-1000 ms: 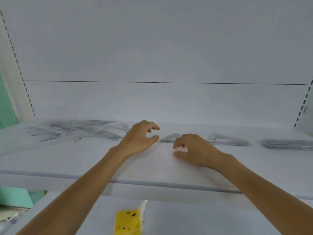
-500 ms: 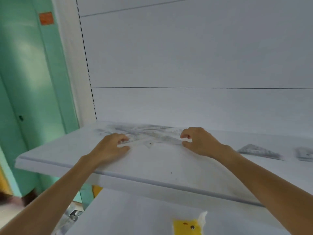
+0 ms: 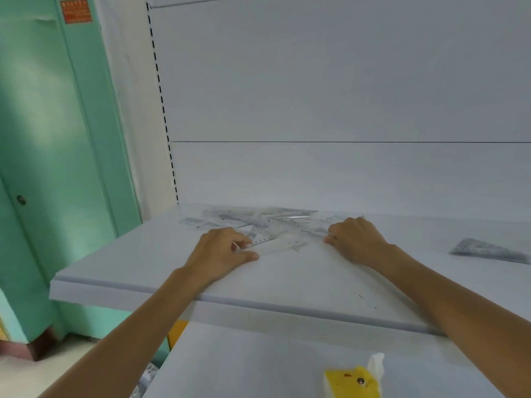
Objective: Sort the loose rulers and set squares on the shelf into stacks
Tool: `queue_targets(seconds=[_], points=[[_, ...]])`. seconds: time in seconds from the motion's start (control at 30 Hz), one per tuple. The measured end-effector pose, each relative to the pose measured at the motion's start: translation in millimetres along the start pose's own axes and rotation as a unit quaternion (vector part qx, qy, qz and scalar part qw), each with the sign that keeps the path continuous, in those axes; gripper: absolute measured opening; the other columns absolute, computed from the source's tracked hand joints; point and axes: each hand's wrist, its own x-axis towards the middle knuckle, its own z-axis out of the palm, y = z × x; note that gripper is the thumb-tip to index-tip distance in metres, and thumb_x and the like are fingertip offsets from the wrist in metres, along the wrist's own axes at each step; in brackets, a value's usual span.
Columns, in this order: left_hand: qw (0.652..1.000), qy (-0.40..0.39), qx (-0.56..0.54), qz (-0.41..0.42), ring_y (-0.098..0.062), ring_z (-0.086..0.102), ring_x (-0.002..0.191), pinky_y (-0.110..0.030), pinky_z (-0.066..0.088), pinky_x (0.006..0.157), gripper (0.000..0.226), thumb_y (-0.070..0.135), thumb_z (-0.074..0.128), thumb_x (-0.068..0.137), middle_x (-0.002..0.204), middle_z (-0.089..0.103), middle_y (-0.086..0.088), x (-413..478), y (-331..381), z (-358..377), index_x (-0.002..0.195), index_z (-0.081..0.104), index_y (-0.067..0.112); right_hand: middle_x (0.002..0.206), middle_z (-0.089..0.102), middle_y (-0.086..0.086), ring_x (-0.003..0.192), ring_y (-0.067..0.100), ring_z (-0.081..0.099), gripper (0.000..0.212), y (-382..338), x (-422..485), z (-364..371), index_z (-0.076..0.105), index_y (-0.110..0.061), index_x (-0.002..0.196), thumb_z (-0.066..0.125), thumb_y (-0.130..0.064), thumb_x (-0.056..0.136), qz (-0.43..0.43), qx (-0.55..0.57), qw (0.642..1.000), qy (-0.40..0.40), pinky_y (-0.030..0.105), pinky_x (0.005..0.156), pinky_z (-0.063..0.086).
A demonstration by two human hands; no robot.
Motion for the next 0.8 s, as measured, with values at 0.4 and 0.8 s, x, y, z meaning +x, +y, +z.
queue_targets(seconds=[0.4, 0.8], points=[[0.996, -0.038, 0.07, 0.04, -0.021, 0.05, 0.095, -0.033, 0.043, 0.083, 0.024, 0.027, 0.049, 0.088, 0.093, 0.048, -0.001, 2, 5, 3, 0.099, 0.064, 0.011, 0.103, 0.066, 0.01, 0.095, 0.031, 0.061, 0.033, -12, -13, -1, 0.057, -0.01, 0.105, 0.03, -0.028, 0.101, 0.013, 0.001, 0.996, 0.083, 0.032, 0.074, 0.037], [0.99, 0.033, 0.105, 0.086, -0.023, 0.052, 0.1, -0.029, 0.039, 0.078, 0.036, 0.03, 0.041, 0.095, 0.12, 0.041, -0.003, -1, 5, 4, 0.128, 0.044, 0.016, 0.107, 0.058, 0.008, 0.102, 0.025, 0.048, 0.034, 4, -19, -7, 0.056, -0.014, 0.115, 0.027, -0.023, 0.101, 0.007, 0.02, 0.99, 0.136, 0.032, 0.083, 0.039]])
